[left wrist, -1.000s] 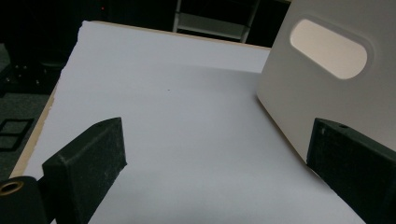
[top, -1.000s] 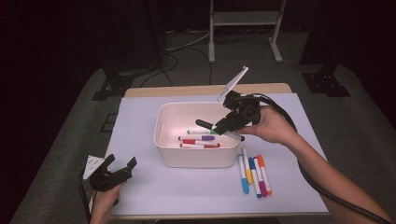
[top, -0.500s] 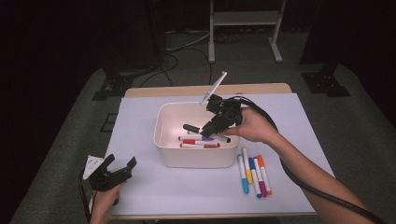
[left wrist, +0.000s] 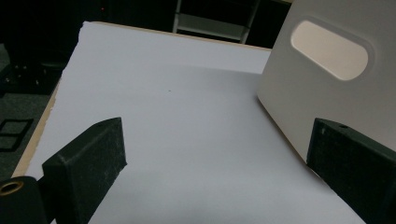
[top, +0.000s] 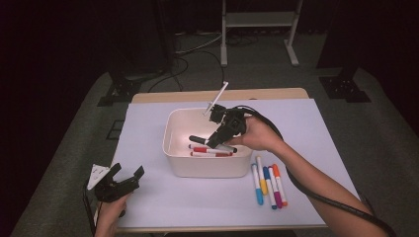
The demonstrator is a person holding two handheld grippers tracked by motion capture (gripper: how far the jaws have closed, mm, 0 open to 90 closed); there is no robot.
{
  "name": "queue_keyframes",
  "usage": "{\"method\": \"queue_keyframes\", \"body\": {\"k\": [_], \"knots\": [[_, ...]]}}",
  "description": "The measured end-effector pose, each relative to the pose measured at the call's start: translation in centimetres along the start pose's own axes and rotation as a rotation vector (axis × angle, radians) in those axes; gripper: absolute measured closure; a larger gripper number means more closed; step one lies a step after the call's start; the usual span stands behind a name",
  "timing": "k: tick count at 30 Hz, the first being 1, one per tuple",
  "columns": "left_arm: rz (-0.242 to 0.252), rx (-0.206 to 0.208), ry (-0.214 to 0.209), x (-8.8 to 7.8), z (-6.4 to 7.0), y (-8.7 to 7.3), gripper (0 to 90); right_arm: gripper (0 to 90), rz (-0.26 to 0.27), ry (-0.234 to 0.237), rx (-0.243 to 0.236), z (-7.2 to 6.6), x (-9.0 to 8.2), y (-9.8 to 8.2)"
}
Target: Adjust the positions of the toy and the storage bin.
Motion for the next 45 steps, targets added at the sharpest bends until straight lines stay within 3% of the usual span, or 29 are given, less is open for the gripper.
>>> {"method": "queue_keyframes", "body": {"k": [16, 30, 45], "knots": [[-0.003, -0.001, 0.000, -0.1, -0.1, 0.0, 3.2, 75.7, -0.072, -0.007, 0.001, 1.1, 3.3, -0.8], [0.000, -0.005, -0.002, -0.1, -0.1, 0.0, 3.2, 75.7, -0.136, 0.003, -0.006, 1.3, 6.0, -1.6], [0.001, -0.006, 0.001, -0.1, -0.1, 0.1, 3.2, 75.6, -0.195, 0.008, -0.013, 1.3, 7.5, -2.3]]}}
Point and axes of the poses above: each handheld gripper's, and its own axes: x roughly forward along the jaws, y roughly out of its top, z roughly to its right, the point moved 10 cm from there along x, roughly forward along the jaws, and after that the axes turned 7 degrees about z, right-handed, at the moved point
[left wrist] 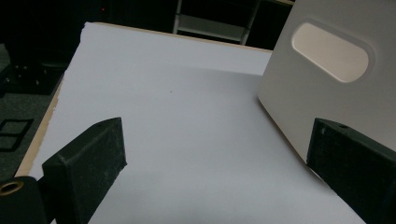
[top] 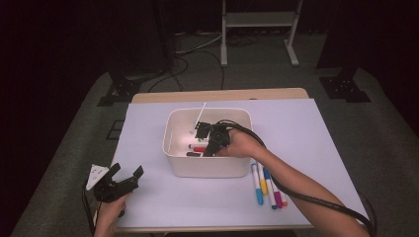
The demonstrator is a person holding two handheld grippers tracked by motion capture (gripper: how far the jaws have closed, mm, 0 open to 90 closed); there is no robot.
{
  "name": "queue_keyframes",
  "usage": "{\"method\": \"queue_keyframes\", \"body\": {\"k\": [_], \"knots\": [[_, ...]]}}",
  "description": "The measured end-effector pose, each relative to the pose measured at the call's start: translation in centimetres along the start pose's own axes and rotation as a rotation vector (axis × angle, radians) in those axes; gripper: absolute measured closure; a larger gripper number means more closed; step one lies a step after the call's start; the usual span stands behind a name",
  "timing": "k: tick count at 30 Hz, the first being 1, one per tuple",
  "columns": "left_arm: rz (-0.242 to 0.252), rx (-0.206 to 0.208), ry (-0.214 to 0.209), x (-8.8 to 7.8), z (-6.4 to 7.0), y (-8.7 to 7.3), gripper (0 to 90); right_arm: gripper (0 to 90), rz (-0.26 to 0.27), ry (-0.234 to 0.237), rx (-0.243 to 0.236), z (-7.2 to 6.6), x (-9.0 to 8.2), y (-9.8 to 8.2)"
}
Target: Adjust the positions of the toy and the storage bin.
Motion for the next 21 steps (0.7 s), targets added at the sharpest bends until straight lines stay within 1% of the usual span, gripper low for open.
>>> {"method": "queue_keyframes", "body": {"k": [4, 6, 8, 10, 12, 14, 16, 19, 20, 21], "knots": [[0.002, -0.001, 0.000, 0.0, 0.0, 0.0, 3.2, 73.9, -0.010, 0.008, -0.001, 0.0, 0.3, 0.0], [0.002, -0.002, 0.000, 0.0, -0.1, 0.0, 3.2, 71.2, -0.011, -0.004, -0.004, 0.0, 0.3, 0.0], [0.002, -0.002, 0.001, 0.0, -0.1, 0.0, 3.2, 67.7, -0.005, -0.013, -0.006, 0.1, 0.1, 0.1], [0.002, -0.002, 0.000, 0.0, -0.1, 0.0, 3.2, 68.1, -0.001, -0.013, -0.004, 0.0, -0.2, 0.2], [0.002, -0.002, 0.000, 0.0, -0.1, 0.0, 3.2, 68.5, 0.012, -0.028, -0.006, 0.1, -0.7, 0.3], [0.001, -0.001, 0.000, -0.1, -0.1, 0.0, 3.2, 68.6, 0.027, -0.041, 0.001, 0.2, -1.4, 0.4], [0.000, 0.002, -0.001, 0.0, -0.1, 0.0, 3.2, 69.2, 0.054, -0.056, 0.001, 0.2, -2.5, 0.4], [-0.001, 0.003, 0.000, 0.0, -0.1, 0.0, 3.2, 69.7, 0.116, -0.078, 0.002, 0.1, -4.8, 0.5], [0.001, 0.001, 0.001, 0.0, -0.1, 0.0, 3.2, 69.9, 0.129, -0.082, 0.003, 0.0, -5.4, 0.4], [0.001, 0.001, 0.001, 0.0, -0.1, 0.0, 3.2, 70.1, 0.155, -0.091, 0.008, -0.1, -6.4, 0.3]]}}
Point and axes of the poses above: each handheld gripper's, and its own axes: x roughly forward along the jaws, y roughly out of its top, z roughly to its right, the point moved 10 cm from there along x, roughly forward along the jaws, and after that the axes turned 7 degrees about z, right-handed, at the moved point
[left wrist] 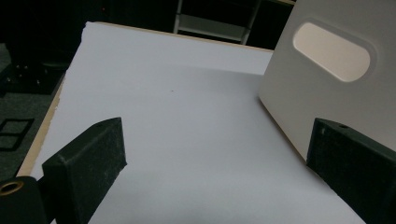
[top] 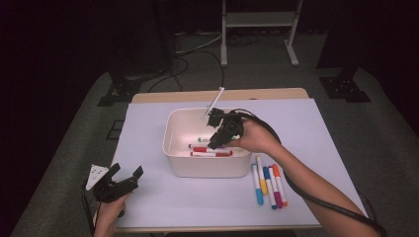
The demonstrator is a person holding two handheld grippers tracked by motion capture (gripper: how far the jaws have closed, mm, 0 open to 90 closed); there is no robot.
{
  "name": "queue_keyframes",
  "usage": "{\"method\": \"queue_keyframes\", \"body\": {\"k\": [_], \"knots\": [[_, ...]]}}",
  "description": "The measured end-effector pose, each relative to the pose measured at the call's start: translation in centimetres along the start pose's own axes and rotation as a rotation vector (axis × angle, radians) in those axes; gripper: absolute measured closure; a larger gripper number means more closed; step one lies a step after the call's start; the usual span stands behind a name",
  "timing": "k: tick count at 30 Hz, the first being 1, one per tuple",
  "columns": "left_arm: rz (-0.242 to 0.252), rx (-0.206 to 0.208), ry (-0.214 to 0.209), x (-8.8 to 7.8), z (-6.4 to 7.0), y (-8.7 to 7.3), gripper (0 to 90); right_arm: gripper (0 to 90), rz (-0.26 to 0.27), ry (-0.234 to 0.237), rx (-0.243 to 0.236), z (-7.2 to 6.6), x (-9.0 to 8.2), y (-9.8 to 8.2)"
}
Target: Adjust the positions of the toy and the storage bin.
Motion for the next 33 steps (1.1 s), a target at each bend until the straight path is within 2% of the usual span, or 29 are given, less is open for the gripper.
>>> {"method": "queue_keyframes", "body": {"k": [4, 5, 6, 10, 14, 17, 18, 20, 21, 23, 26, 28, 31, 33], "knots": [[-0.001, 0.000, 0.003, 0.0, 0.0, 0.0, 3.2, 70.0, 0.070, -0.019, 0.012, -0.1, -3.3, -0.4], [-0.001, 0.000, 0.003, 0.0, 0.0, 0.0, 3.2, 70.0, 0.070, -0.019, 0.012, -0.1, -3.3, -0.4], [-0.001, 0.000, 0.004, 0.0, 0.0, 0.0, 3.2, 70.0, 0.109, -0.034, 0.023, -0.2, -5.2, -0.8], [-0.003, 0.000, 0.004, -0.1, 0.1, 0.0, 3.2, 70.0, 0.171, -0.071, 0.030, -0.2, -8.2, -2.1], [-0.004, -0.001, 0.006, -0.1, 0.1, -0.1, 3.2, 68.7, 0.232, -0.107, 0.061, 0.0, -10.9, -4.5], [-0.006, 0.004, 0.005, -0.1, 0.1, -0.1, 3.2, 68.2, 0.265, -0.152, 0.109, 0.1, -12.1, -6.8], [-0.009, 0.005, 0.004, -0.1, 0.1, -0.1, 3.2, 67.8, 0.274, -0.163, 0.132, 0.2, -12.4, -8.0], [-0.007, 0.005, 0.006, 0.0, 0.2, -0.2, 3.2, 67.4, 0.281, -0.187, 0.161, 0.4, -12.2, -10.2], [-0.008, 0.004, 0.005, 0.0, 0.3, -0.2, 3.2, 67.0, 0.282, -0.190, 0.170, 0.5, -12.0, -11.0], [-0.008, 0.007, 0.004, 0.1, 0.4, -0.2, 3.2, 65.8, 0.273, -0.185, 0.219, 0.7, -11.1, -13.2], [-0.012, 0.009, 0.002, 0.1, 0.5, -0.3, 3.2, 64.9, 0.240, -0.175, 0.295, 1.0, -8.8, -16.8], [-0.011, 0.007, 0.002, 0.2, 0.5, -0.3, 3.2, 64.2, 0.207, -0.186, 0.327, 1.4, -7.3, -18.9], [-0.013, 0.005, 0.005, 0.1, 0.3, -0.3, 3.2, 63.0, 0.175, -0.188, 0.384, 1.7, -5.2, -21.3], [-0.014, 0.003, 0.006, 0.1, 0.3, -0.3, 3.2, 62.1, 0.170, -0.178, 0.412, 1.8, -4.1, -22.3]]}}
Point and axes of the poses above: each handheld gripper's, and its own axes: x roughly forward along the jaws, y roughly out of its top, z roughly to its right, the point moved 10 cm from there along x, roughly forward along the jaws, and after that the axes turned 7 degrees about z, right-handed, at the moved point
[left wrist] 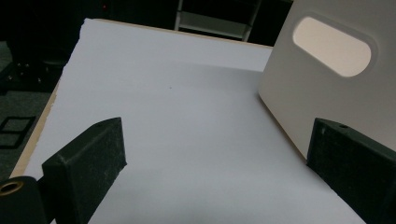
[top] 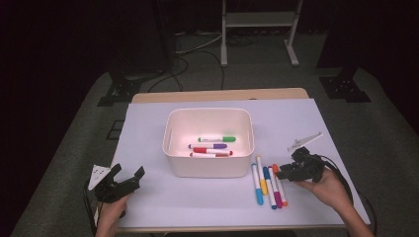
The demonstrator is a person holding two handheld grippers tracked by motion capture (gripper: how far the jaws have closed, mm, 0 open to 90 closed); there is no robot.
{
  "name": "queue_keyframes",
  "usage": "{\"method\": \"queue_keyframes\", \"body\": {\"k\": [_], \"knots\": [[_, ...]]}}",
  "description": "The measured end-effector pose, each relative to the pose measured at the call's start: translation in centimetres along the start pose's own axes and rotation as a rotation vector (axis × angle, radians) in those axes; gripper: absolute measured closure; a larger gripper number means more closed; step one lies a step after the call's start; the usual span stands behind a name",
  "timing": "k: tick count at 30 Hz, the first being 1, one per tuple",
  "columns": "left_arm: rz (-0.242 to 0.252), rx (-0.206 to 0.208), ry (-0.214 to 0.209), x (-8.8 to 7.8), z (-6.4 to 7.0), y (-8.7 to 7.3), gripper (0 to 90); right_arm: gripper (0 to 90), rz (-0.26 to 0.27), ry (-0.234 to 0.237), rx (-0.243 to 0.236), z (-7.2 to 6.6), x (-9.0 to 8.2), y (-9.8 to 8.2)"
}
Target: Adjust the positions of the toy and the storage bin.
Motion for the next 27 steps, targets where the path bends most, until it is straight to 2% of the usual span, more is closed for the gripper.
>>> {"method": "queue_keyframes", "body": {"k": [4, 9, 11, 13, 18, 19, 21, 22, 25, 27], "knots": [[0.000, 0.002, -0.001, 0.0, 0.0, 0.0, 3.2, 61.8, -0.028, -0.023, 0.010, 0.2, 1.3, -1.2], [0.003, -0.003, 0.001, 0.0, -0.1, 0.0, 3.2, 61.5, -0.058, -0.088, -0.010, 0.6, 2.0, -2.1], [0.005, -0.002, 0.002, -0.1, -0.1, 0.1, 3.2, 61.4, -0.067, -0.116, -0.006, 1.0, 1.8, -2.5], [0.005, -0.002, 0.003, -0.1, -0.2, 0.1, 3.2, 61.2, -0.092, -0.176, -0.021, 1.9, 1.4, -3.2], [0.005, -0.001, 0.001, -0.1, 0.0, 0.1, 3.2, 61.6, -0.104, -0.236, 0.007, 3.6, 0.0, -5.0], [0.005, -0.002, 0.000, -0.1, 0.0, 0.1, 3.2, 62.1, -0.097, -0.239, 0.023, 3.9, -0.4, -5.4], [0.004, -0.001, 0.000, 0.0, 0.0, 0.1, 3.2, 62.6, -0.096, -0.247, 0.024, 4.1, -0.6, -5.6], [0.003, 0.001, -0.001, 0.0, 0.1, 0.0, 3.2, 66.2, -0.095, -0.258, 0.034, 4.6, -0.8, -6.3], [0.002, 0.001, -0.002, 0.0, 0.2, 0.0, 3.2, 73.0, -0.063, -0.256, 0.040, 4.8, -1.0, -6.3], [0.002, 0.000, -0.001, 0.0, 0.2, 0.0, 3.2, 75.2, -0.069, -0.257, 0.034, 4.9, -1.0, -6.3]]}}
Point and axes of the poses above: each handheld gripper's, and its own axes: x roughly forward along the jaws, y roughly out of its top, z roughly to its right, the point moved 10 cm from there along x, roughly forward along the jaws, and after that the axes turned 7 degrees about z, right-handed, at the moved point
